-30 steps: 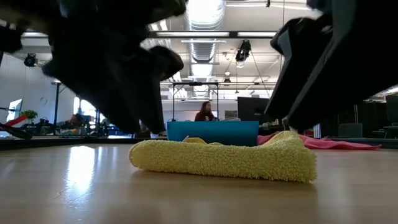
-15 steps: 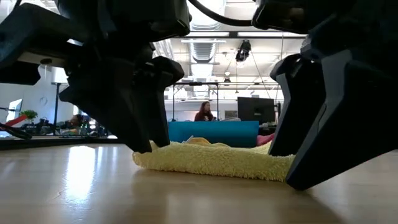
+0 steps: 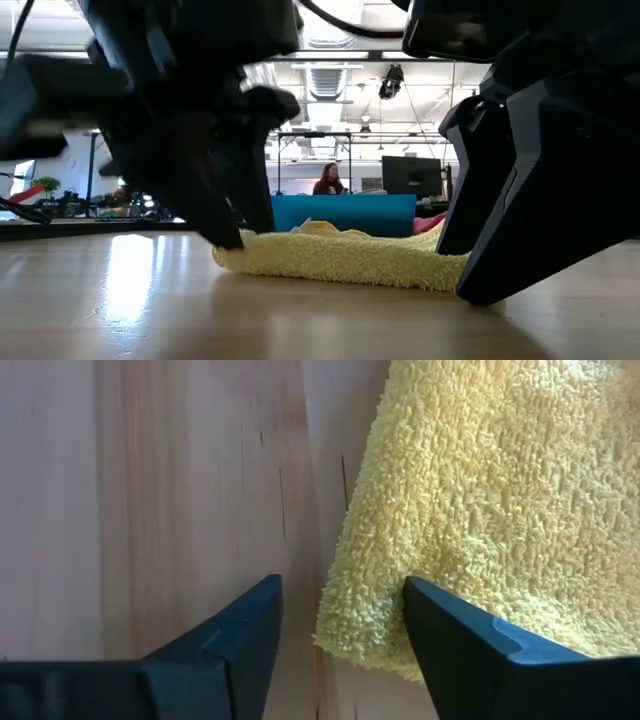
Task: Fold microfiber towels
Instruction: Put the yellow microfiber cloth into the blue bin
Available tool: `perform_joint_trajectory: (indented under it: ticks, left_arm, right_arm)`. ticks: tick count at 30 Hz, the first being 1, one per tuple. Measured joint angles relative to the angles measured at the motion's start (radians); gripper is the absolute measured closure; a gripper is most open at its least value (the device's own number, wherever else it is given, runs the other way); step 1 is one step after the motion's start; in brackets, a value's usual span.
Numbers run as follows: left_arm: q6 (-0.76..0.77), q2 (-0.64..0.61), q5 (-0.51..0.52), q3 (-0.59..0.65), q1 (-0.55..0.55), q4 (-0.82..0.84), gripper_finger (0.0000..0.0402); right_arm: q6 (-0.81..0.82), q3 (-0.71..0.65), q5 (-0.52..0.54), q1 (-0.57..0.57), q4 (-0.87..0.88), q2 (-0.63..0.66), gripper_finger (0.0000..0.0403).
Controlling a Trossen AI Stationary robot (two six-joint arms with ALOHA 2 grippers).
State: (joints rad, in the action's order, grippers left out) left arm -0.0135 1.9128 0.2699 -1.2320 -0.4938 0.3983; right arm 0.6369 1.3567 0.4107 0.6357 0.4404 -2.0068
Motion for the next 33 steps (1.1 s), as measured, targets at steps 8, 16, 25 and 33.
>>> perform_joint_trajectory:
  ticks: [8,16,25,33]
  left_arm:
    - [0.007,0.072,0.006,-0.004,0.007,-0.011,0.0269]
    - [0.007,0.095,0.008,-0.002,0.009,-0.049,0.0274]
    - [0.007,0.098,0.020,-0.001,0.010,-0.096,0.0391]
    - [0.007,0.079,0.006,-0.015,0.010,-0.075,0.0398]
  right_arm:
    - [0.000,0.002,-0.007,-0.003,-0.004,0.000,0.0207]
    - [0.000,0.006,-0.026,-0.010,0.000,-0.002,0.0231]
    - [0.002,0.014,-0.032,-0.028,0.016,-0.003,0.0334]
    - [0.003,0.009,-0.012,-0.035,0.058,0.030,0.0392]
